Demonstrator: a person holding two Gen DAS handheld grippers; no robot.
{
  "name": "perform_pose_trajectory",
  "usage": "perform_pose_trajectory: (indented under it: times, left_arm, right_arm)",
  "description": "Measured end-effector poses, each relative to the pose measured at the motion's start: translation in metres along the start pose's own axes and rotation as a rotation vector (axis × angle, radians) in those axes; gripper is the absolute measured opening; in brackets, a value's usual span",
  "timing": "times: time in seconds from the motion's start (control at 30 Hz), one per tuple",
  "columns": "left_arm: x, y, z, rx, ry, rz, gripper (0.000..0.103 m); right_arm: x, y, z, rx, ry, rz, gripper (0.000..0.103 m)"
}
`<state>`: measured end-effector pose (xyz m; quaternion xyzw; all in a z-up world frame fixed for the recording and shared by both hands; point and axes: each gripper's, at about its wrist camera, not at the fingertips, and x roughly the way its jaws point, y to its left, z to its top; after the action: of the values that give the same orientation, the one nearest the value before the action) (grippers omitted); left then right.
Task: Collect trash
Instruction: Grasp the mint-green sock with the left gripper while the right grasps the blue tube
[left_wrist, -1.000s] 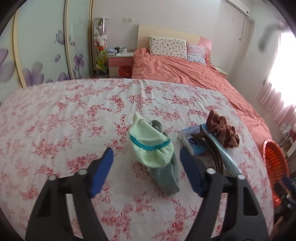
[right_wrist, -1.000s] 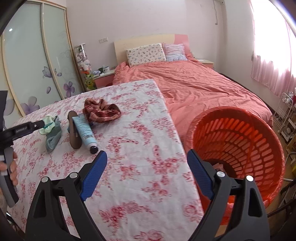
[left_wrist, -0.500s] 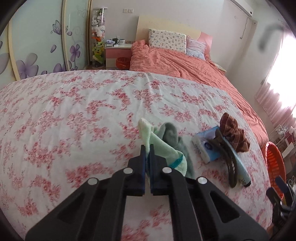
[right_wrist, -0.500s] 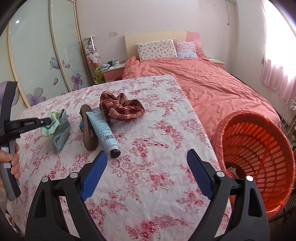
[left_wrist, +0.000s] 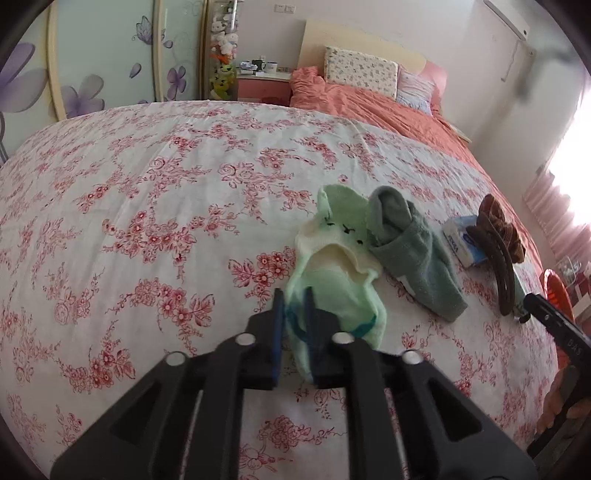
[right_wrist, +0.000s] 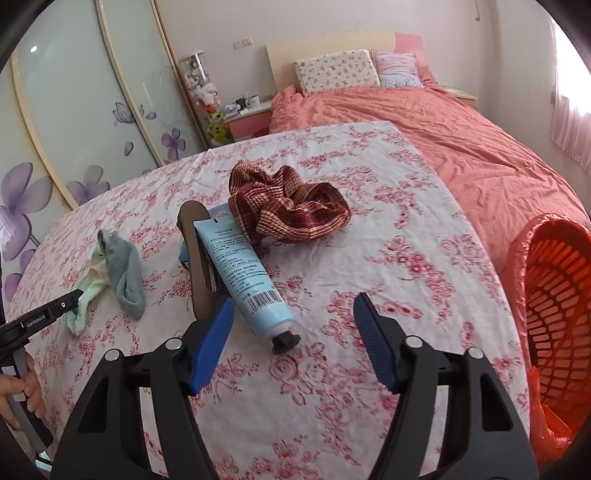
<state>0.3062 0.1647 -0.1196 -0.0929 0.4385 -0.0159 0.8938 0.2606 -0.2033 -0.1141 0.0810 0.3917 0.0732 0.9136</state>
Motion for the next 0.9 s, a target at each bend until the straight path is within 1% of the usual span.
perform_pose_trajectory:
  times: [0.03,0.07,0.17,0.4,0.43,0.47,0.5,0.6,0.63,0.67,0.7,0.73,0.77,0.83,0.9]
  left_arm:
    - [-0.001,-0.001,0.001,-0.004,-0.009,-0.007,0.037]
    - [-0.003,-0.001,0.002,-0.005,-0.019,-0.008,0.045]
    - [-0.005,-0.008,0.005,0.007,-0.041,-0.023,0.05]
    - [0.016,-0.028,0.013,0.046,-0.011,-0.02,0.052]
    - [0.019,-0.03,0.014,0.051,-0.008,-0.016,0.054]
    - [0.02,-0.032,0.014,0.056,-0.009,-0.013,0.058]
    - [0.022,-0.035,0.015,0.064,-0.012,-0.008,0.059]
    - [0.026,-0.041,0.014,0.084,-0.014,0.01,0.059]
    - [0.026,-0.041,0.014,0.091,-0.016,0.016,0.053]
    - [0.026,-0.042,0.013,0.108,-0.021,0.037,0.04]
    - [0.026,-0.042,0.012,0.121,-0.024,0.053,0.036]
    - [0.025,-0.04,0.012,0.122,-0.024,0.047,0.027]
    - [0.023,-0.038,0.011,0.117,-0.023,0.037,0.014]
    - [0.019,-0.03,0.01,0.101,-0.017,0.032,0.009]
    - [0.013,-0.021,0.007,0.083,-0.021,0.046,0.009]
  right_arm:
    - [0.003,0.003,0.0,-0.007,0.009,0.001,0.063]
    - [0.005,0.006,0.0,-0.018,0.018,-0.001,0.06]
    - [0.009,0.012,0.0,-0.039,0.046,-0.004,0.052]
    - [0.013,0.016,0.002,-0.048,0.052,-0.014,0.051]
    - [0.014,0.015,0.003,-0.049,0.053,-0.014,0.05]
    - [0.014,0.016,0.003,-0.049,0.052,-0.016,0.047]
    - [0.014,0.016,0.003,-0.051,0.053,-0.021,0.042]
    - [0.015,0.016,0.004,-0.052,0.052,-0.029,0.04]
    - [0.014,0.016,0.004,-0.053,0.052,-0.032,0.039]
    - [0.013,0.015,0.003,-0.053,0.052,-0.037,0.036]
    - [0.013,0.013,0.003,-0.051,0.052,-0.04,0.033]
    - [0.011,0.011,0.002,-0.045,0.051,-0.043,0.031]
    - [0.01,0.009,0.001,-0.04,0.052,-0.045,0.026]
    - [0.006,0.004,-0.001,-0.023,0.052,-0.046,0.026]
    - [0.003,-0.001,-0.003,-0.013,0.05,-0.049,0.026]
